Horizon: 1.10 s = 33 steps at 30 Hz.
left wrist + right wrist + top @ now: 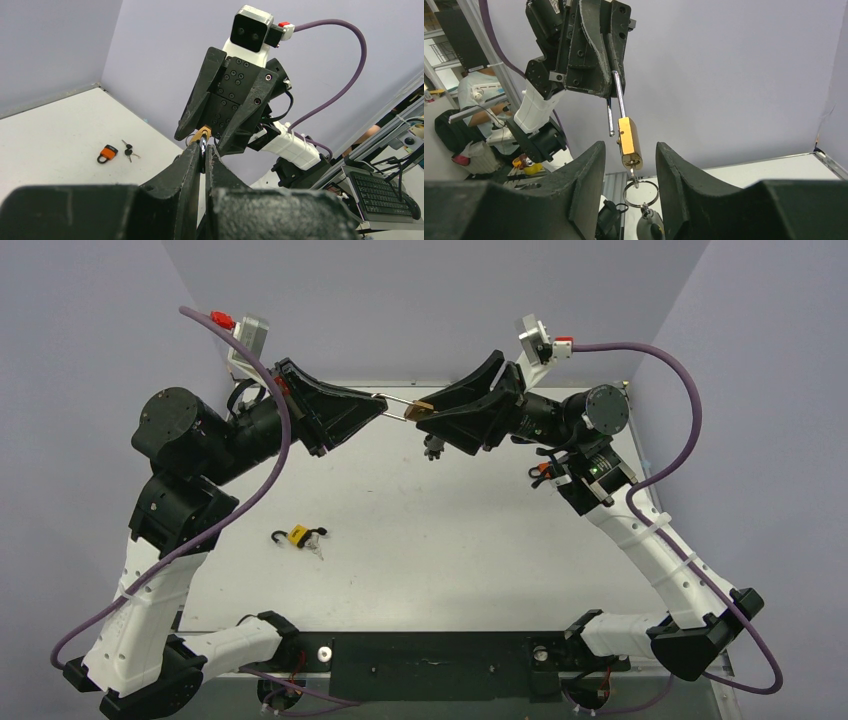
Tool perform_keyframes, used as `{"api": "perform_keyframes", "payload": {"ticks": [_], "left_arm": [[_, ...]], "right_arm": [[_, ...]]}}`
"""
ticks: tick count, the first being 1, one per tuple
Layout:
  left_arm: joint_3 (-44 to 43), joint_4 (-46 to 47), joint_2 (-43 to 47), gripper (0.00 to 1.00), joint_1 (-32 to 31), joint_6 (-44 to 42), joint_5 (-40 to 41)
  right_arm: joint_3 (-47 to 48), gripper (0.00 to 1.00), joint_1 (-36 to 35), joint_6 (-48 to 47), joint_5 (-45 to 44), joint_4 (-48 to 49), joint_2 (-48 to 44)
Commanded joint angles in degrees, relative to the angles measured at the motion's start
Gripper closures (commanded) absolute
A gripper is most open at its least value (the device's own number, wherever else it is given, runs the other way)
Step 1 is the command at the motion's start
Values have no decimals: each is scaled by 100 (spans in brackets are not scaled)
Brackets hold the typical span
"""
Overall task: Lock with the key
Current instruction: Lock the lock.
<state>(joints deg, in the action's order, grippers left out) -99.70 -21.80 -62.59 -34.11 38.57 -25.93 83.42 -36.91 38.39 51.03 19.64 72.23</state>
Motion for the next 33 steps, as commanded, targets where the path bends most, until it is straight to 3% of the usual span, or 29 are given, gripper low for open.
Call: {"api": "perform_keyframes", "payload": {"ticks": [1,5,15,17,24,33], "left_arm": [[-191,338,58,100,-24,63,-9],[-166,342,56,100,-25,63,-8],[-35,112,106,100,-26,-146,-63],[13,-136,161,99,-26,-339,-104],[334,-739,503,74,-26,-930,-429],[559,-970,703,65,-22,-1312,-1096]], "right_arm": [[20,63,-49,-97,4,198,-22],[48,68,-72,-97,-5,186,-5],[-79,99,-89,37,-72,114,-144],[-222,100,-80,70,-79,73,-290],[-698,100,-82,263,-75,-43,-804],[-984,100,-188,339,73,-304,-1081]]}}
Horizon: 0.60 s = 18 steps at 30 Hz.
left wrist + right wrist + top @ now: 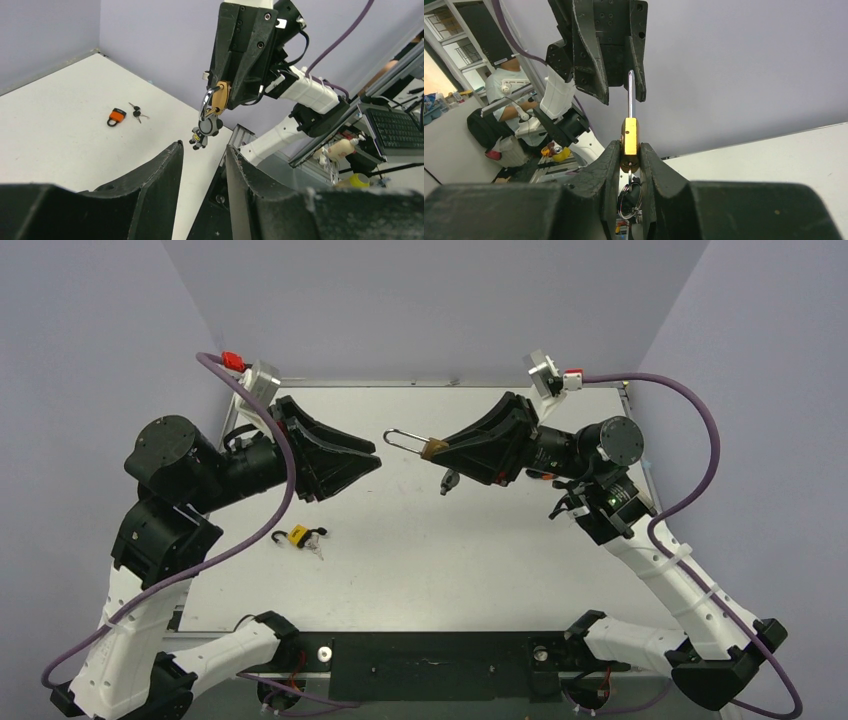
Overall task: Lock with the key
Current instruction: Lock the lock.
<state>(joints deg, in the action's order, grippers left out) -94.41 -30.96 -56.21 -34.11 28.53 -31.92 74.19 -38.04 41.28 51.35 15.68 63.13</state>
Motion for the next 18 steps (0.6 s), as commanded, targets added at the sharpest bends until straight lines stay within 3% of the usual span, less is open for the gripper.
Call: {"api": "perform_keyframes", "payload": {"ticks": [1,18], "left_arm": [[25,-74,65,65,-25,-396,-520],[-314,-759,-112,62,-25,-1245,-646]], "right_arm": [[-84,100,-105,62,63,92,-166],[19,100,-431,-407,100,-914,-251]]}}
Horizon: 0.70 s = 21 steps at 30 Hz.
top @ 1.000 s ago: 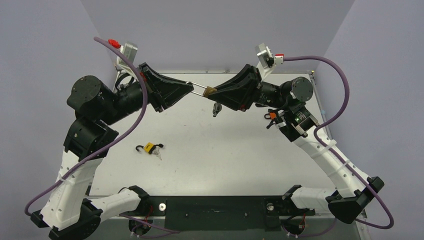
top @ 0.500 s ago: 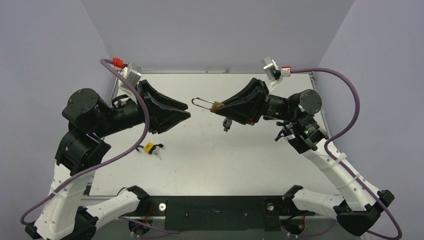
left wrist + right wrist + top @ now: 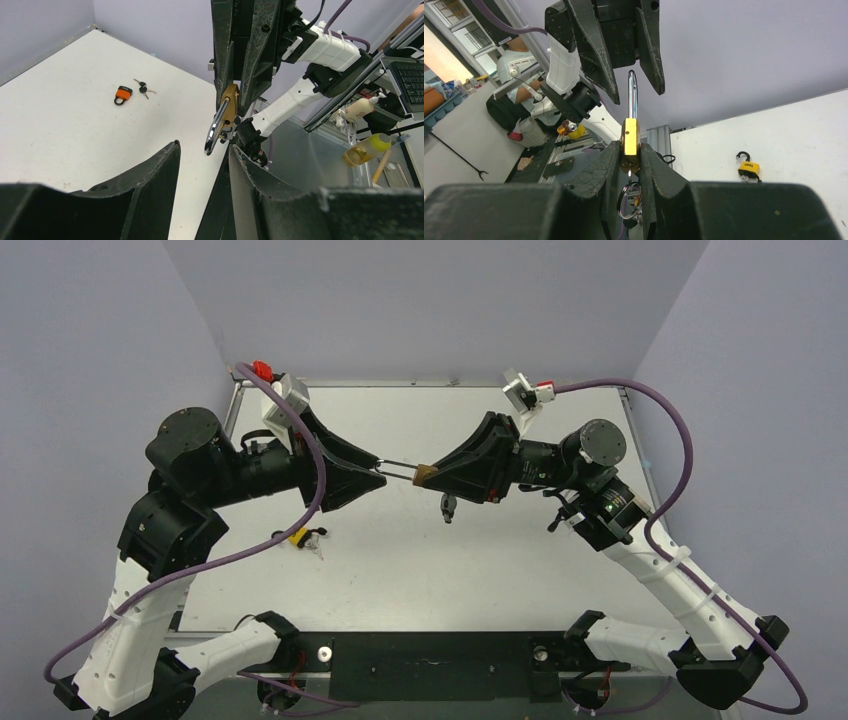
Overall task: Lock with the key
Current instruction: Lock the lock.
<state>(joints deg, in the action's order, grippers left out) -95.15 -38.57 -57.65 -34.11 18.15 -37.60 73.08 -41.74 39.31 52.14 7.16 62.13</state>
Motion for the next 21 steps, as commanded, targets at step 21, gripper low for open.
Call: {"api": "perform_keyframes", "payload": {"ticks": [21], "left_arm": [[-216,-59,-44,72,-23,-259,-185]], "right_arm": [[296,100,-57,-512,-91,-519,-207]]}}
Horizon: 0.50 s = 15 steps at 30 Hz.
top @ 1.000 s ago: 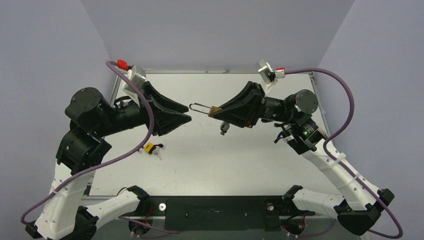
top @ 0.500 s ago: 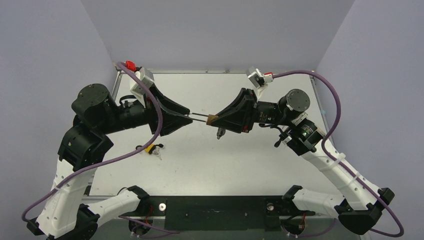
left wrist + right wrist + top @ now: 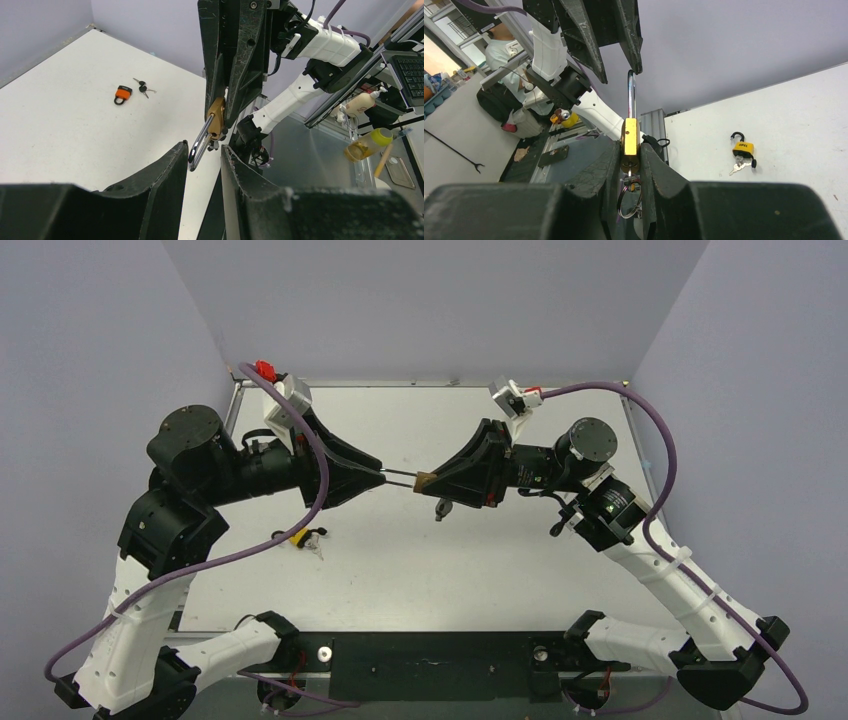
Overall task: Lock with the key
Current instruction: Lock the lock.
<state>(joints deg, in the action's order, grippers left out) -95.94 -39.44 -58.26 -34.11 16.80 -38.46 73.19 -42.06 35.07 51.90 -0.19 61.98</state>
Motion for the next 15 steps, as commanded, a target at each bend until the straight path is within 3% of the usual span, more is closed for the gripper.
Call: {"api": "perform_keyframes", "payload": {"ticks": [1,15], "left_arm": [[-131,25,14,72,-24,-128,-107],[-75,4,9,71,-26,-176,-212]], "right_arm": [[284,100,-29,-97,-71,208,-189],[370,100,-26,-135,-71,85,-279]]}}
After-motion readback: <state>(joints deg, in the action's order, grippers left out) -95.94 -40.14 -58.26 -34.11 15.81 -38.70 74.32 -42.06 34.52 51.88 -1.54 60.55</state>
